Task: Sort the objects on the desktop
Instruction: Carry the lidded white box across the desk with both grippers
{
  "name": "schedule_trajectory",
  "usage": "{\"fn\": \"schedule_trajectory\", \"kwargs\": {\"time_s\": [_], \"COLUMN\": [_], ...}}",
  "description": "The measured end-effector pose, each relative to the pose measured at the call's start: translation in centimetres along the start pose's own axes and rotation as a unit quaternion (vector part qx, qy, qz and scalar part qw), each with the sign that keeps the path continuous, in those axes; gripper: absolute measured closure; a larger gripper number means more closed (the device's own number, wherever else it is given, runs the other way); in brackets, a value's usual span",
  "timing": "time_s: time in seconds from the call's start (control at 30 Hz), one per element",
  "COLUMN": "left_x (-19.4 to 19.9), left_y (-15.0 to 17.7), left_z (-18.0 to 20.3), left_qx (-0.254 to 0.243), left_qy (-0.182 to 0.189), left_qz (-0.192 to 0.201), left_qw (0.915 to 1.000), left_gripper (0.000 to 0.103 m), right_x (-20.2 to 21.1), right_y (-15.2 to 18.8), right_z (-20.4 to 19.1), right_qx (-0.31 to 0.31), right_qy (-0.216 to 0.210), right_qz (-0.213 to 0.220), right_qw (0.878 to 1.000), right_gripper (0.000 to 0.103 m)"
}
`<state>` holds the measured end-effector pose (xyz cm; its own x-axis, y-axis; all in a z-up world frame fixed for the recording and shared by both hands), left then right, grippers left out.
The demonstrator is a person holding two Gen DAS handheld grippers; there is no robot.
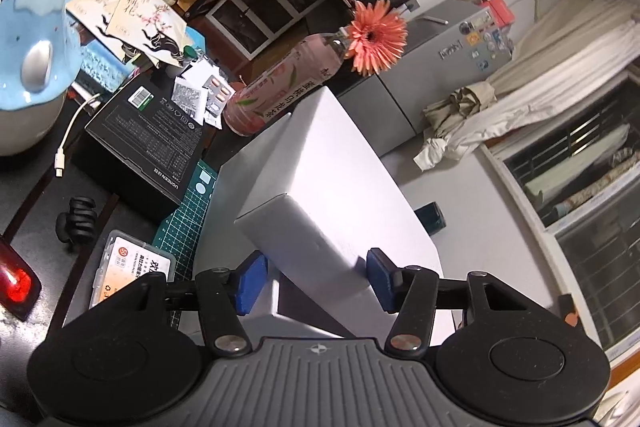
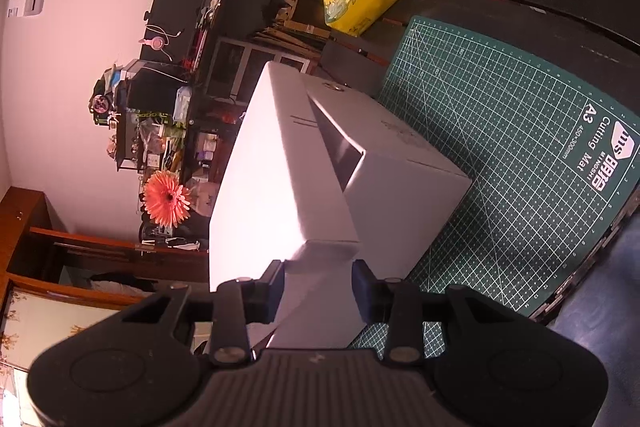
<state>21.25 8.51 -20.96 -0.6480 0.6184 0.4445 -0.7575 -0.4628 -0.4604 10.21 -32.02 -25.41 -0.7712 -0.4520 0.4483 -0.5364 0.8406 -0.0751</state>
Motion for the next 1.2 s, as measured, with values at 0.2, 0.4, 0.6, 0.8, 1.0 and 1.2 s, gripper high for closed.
{"fn": "schedule_trajectory", "kwargs": {"time_s": [0.2,0.4,0.6,0.8,1.0,1.2], "left_x": [-0.2,-0.3,-0.1,0.8,1.8,3.0], "left_y": [0.5,0.7,0.6,0.5,0.1,-0.5], "left_z": [0.8,0.7,0.8,1.6,2.1,2.6], "left_qx": [-0.032,-0.03,-0.028,-0.039,-0.036,-0.044], "left_qy": [-0.021,-0.02,-0.025,-0.013,0.011,0.029], "left_qz": [-0.013,-0.018,-0.022,-0.02,-0.019,0.013], "left_qw": [0.9992,0.9992,0.9991,0.9989,0.9991,0.9985], "left_gripper": [0.043,0.043,0.041,0.031,0.03,0.03], "right_x": [0.1,0.1,0.1,0.2,0.2,-0.4], "right_y": [-0.1,-0.2,-0.2,-0.2,0.0,0.6], "right_z": [0.1,0.2,0.1,-0.2,-0.4,-1.2], "right_qx": [-0.004,-0.007,-0.006,-0.006,-0.011,-0.004], "right_qy": [0.001,0.0,-0.002,-0.012,-0.018,-0.049], "right_qz": [0.001,0.001,0.003,-0.001,-0.014,-0.051], "right_qw": [1.0,1.0,1.0,1.0,1.0,0.997], "right_gripper": [0.067,0.067,0.067,0.067,0.067,0.067]}}
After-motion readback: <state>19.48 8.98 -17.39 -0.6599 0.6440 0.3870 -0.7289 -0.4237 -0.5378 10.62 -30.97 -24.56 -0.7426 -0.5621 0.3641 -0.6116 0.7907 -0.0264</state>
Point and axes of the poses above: each gripper's, at about its wrist camera, not at the fingertips, and x roughly against the way its jaws point, z to its right, y to its underside, the point moved 2 cm from there along -x, roughly the way its jaws point, and after that the axes turned 3 degrees about -z, right-handed, at the moved point
